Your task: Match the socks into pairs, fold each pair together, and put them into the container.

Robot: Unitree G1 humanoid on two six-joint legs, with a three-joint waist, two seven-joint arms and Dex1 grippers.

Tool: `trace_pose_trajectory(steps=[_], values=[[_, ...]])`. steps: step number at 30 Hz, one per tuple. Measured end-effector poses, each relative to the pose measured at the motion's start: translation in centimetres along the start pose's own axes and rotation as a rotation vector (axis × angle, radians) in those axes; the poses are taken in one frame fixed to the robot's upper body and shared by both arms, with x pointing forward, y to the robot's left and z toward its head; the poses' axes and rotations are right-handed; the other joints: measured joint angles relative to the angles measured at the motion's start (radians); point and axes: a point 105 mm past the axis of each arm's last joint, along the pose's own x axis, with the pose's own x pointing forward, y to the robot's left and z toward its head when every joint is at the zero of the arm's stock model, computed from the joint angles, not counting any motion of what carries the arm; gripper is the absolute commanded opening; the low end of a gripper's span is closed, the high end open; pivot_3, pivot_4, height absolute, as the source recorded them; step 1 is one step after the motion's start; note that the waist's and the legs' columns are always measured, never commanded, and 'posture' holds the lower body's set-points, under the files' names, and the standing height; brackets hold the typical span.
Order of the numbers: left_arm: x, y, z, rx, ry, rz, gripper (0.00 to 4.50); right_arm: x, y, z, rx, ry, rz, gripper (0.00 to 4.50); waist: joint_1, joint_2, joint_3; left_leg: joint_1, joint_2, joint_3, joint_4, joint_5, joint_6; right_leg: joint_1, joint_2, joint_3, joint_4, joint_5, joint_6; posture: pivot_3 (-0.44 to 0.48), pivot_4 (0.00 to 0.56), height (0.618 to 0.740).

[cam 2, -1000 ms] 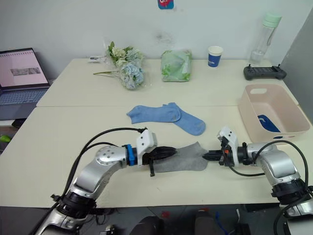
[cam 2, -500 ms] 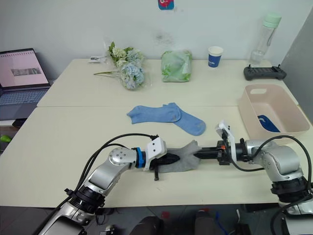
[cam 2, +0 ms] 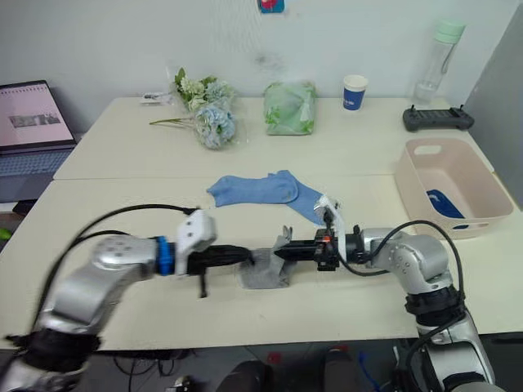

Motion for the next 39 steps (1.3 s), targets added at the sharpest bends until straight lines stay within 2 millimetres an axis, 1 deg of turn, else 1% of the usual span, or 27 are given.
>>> trace_pose_trajectory(steps=[1,2,5,9,10,11,13,16,17,20,23,25,26,28,29,31,34,36,37,39], values=[[-0.9,0.3,0.4,0.008,-0.004,0.028,0.03,0.6,0.0,-0.4,-0.001,0.019,0.008,0.00,0.004,0.000,0.000,0.000,0.000,0.000,0.000,0.000,0.000,0.000,0.000,0.000,0.000,0.000,0.000,0.000,0.150,0.740],[-1.5,0.2,0.5,0.012,0.004,0.037,0.03,1.2,0.0,-0.5,-0.006,0.027,0.014,0.00,0.005,0.000,0.000,0.000,0.000,0.000,0.001,0.000,0.000,0.001,0.000,0.000,-0.001,0.000,0.000,0.000,0.150,0.740],[-2.1,0.1,0.3,-0.033,-0.004,0.057,0.00,2.1,0.3,-0.7,-0.031,0.057,0.042,0.77,0.012,-0.001,0.000,-0.001,-0.001,-0.001,0.001,0.000,0.000,0.002,0.000,-0.001,-0.002,0.000,0.000,0.000,0.150,0.740],[-1.9,-0.1,0.9,-0.024,-0.025,0.067,0.00,2.1,0.3,-0.5,-0.028,0.056,0.050,2.10,0.011,-0.001,0.000,0.000,-0.001,-0.001,0.001,0.000,0.000,0.002,-0.001,0.000,-0.002,0.000,0.000,0.000,0.150,0.740],[-1.8,-0.2,1.1,-0.020,-0.035,0.069,0.00,1.9,0.3,-0.3,-0.025,0.053,0.046,2.50,0.010,-0.001,0.000,0.000,-0.001,-0.001,0.001,0.000,0.000,0.001,0.000,0.000,-0.001,0.000,0.000,0.000,0.150,0.740],[-1.7,-0.3,1.4,-0.013,-0.043,0.064,0.00,1.7,0.2,0.0,-0.025,0.049,0.042,2.80,0.009,-0.001,0.000,0.000,-0.001,-0.001,0.001,0.000,0.000,0.001,0.000,0.000,-0.001,0.000,0.000,0.000,0.150,0.740],[-1.4,-0.5,2.1,0.000,-0.070,0.064,0.00,1.0,0.4,1.5,-0.015,0.012,0.043,3.60,0.009,-0.001,0.000,0.000,-0.001,-0.001,0.001,0.000,0.000,0.001,0.000,0.000,-0.001,0.000,0.000,0.000,0.150,0.740],[-0.6,-1.0,2.5,0.002,-0.093,0.043,0.00,-0.1,0.4,2.9,-0.002,-0.027,0.016,4.48,0.009,-0.001,0.000,0.000,-0.001,-0.001,0.001,0.000,0.000,0.001,0.000,0.000,-0.001,0.000,0.000,0.000,0.150,0.740],[-0.3,-1.2,2.4,-0.004,-0.097,0.030,0.00,-0.4,0.2,3.0,0.005,-0.030,0.005,4.48,0.009,-0.001,0.000,0.000,-0.001,-0.001,0.001,0.000,0.000,0.001,0.000,0.000,-0.002,0.000,0.000,0.000,0.150,0.740],[1.0,-1.9,1.9,-0.003,-0.103,-0.008,0.00,-1.6,0.0,2.4,0.011,-0.001,-0.033,4.48,0.009,0.000,0.000,-0.001,-0.001,0.000,0.001,0.000,0.000,0.001,-0.001,0.000,-0.002,0.000,0.000,0.000,0.150,0.740],[2.8,-2.6,0.3,-0.043,-0.096,-0.046,0.00,-2.4,-1.2,1.2,0.008,0.057,-0.134,4.48,0.010,0.000,0.000,0.000,-0.001,0.000,0.001,0.000,0.000,0.002,-0.001,0.000,-0.001,0.000,0.000,0.000,0.150,0.740],[3.7,-2.7,-2.0,-0.020,-0.025,-0.049,0.00,-2.3,-1.9,-0.1,0.029,0.097,-0.187,4.48,0.006,0.000,0.000,0.001,-0.001,0.001,0.000,0.000,0.000,0.002,-0.001,0.001,-0.001,0.000,0.000,0.000,0.150,0.740],[3.9,-2.6,-3.7,-0.014,0.031,-0.042,0.00,-2.2,-2.3,-0.9,0.049,0.119,-0.214,4.48,0.003,0.000,-0.001,0.001,0.000,0.001,-0.001,0.000,0.000,0.001,0.000,0.001,0.000,0.000,0.000,0.000,0.150,0.740],[3.8,-2.4,-5.7,-0.022,0.084,-0.026,0.00,-2.3,-2.9,-1.7,0.073,0.144,-0.256,4.48,0.002,0.000,0.000,0.000,0.000,0.001,-0.001,0.000,0.000,0.000,0.000,0.001,0.000,0.000,0.000,0.000,0.150,0.740],[3.9,-2.3,-5.8,0.012,0.080,-0.023,0.00,-2.3,-3.2,-2.1,0.093,0.157,-0.276,4.48,0.006,0.000,-0.001,0.000,0.000,0.001,0.000,0.000,0.000,0.000,0.000,0.001,-0.001,0.000,0.000,0.000,0.150,0.740],[4.0,-2.2,-6.1,0.045,0.079,-0.021,0.00,-1.9,-3.1,-2.5,0.119,0.170,-0.271,4.48,0.008,0.000,-0.001,0.001,0.000,0.001,0.000,0.000,0.000,0.002,-0.001,0.001,-0.001,0.000,0.000,0.000,0.150,0.740],[4.2,-2.1,-6.3,0.047,0.060,-0.015,0.00,-1.7,-3.1,-2.9,0.144,0.187,-0.267,4.48,0.008,0.001,-0.002,0.002,-0.001,0.000,0.000,0.000,0.000,0.003,-0.001,0.001,-0.001,0.000,0.000,0.000,0.150,0.740],[4.3,-2.0,-6.5,0.046,0.055,-0.011,0.00,-1.4,-3.2,-3.0,0.173,0.186,-0.261,4.48,0.008,0.001,-0.003,0.006,-0.001,0.000,-0.001,-0.001,0.001,0.007,-0.001,0.001,-0.001,0.000,0.000,0.000,0.150,0.740],[4.3,-2.0,-6.5,0.047,0.056,-0.010,0.00,-1.1,-3.2,-3.0,0.191,0.179,-0.252,4.48,0.007,0.001,-0.003,0.008,-0.001,0.001,-0.001,-0.002,0.004,0.008,-0.001,0.001,-0.001,0.000,0.000,0.000,0.150,0.740],[4.4,-2.0,-6.5,0.044,0.050,-0.006,0.00,-0.1,-3.2,-3.0,0.249,0.155,-0.222,4.48,0.006,0.001,-0.004,0.012,0.000,0.001,-0.002,-0.003,0.004,0.010,0.000,0.002,-0.001,0.000,0.000,0.000,0.150,0.740]])
